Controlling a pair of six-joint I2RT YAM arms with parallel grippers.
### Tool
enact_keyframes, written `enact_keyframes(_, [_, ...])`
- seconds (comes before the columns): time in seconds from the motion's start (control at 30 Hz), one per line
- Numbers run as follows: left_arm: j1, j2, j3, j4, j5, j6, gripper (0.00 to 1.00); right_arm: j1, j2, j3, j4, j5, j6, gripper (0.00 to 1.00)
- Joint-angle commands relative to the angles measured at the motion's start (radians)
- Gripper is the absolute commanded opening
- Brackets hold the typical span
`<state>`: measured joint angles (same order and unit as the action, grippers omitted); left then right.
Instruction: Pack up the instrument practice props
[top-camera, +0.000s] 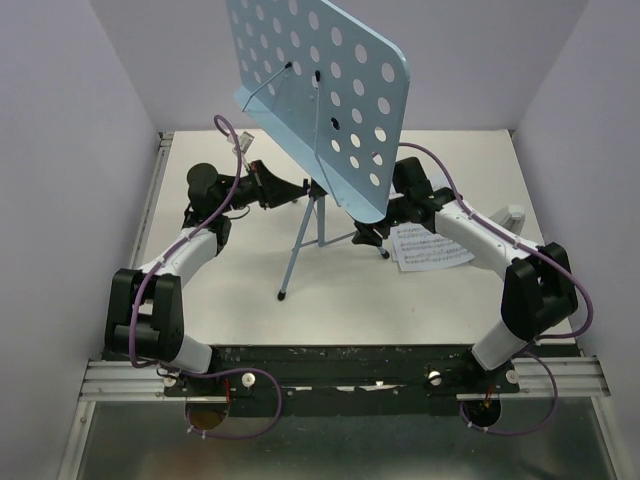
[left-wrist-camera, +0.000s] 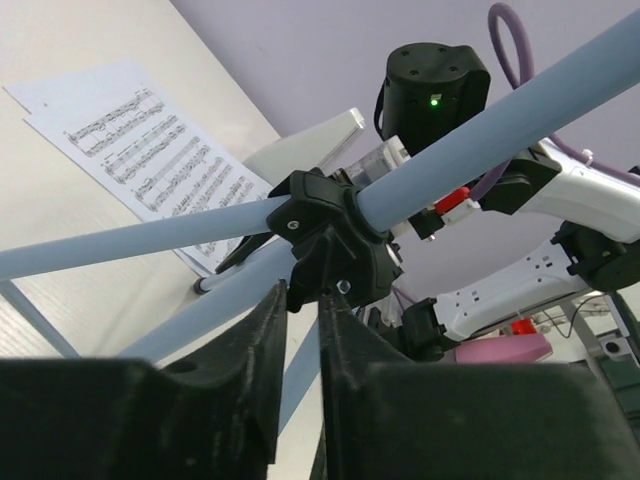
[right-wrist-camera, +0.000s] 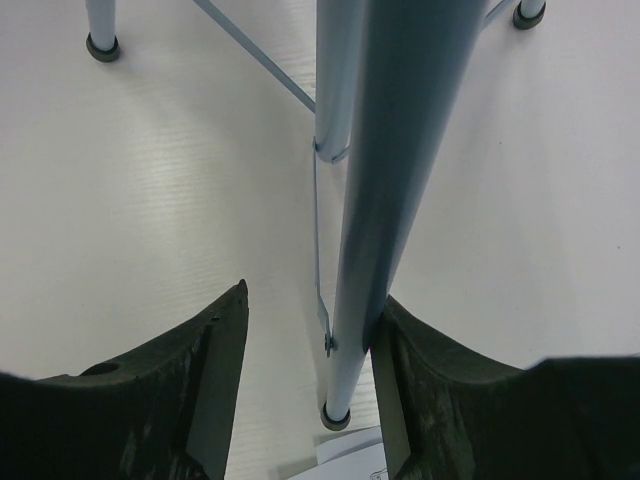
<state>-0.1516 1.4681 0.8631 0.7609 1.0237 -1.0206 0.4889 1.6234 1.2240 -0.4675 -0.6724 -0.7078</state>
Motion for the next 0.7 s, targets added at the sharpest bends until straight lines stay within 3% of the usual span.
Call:
enact_keyframes(0.0, [0.007,-0.031,0.037,0.089,-0.02,-0.027,0.36,-0.006,0.015,0.008,-0.043,-0.016,0.005,0.58])
enact_keyframes(0.13, [0.014,-0.026,0.04,0.083,-0.046,-0.035,0.48,-0.004,0.016,0.011,-0.043,-0.013,0.004,0.58])
enact_keyframes(0.67, [0.014,0.006,0.062,-0.133,-0.195,0.025,0.48,-0.004,0.018,0.008,-0.036,-0.013,0.004,0.58])
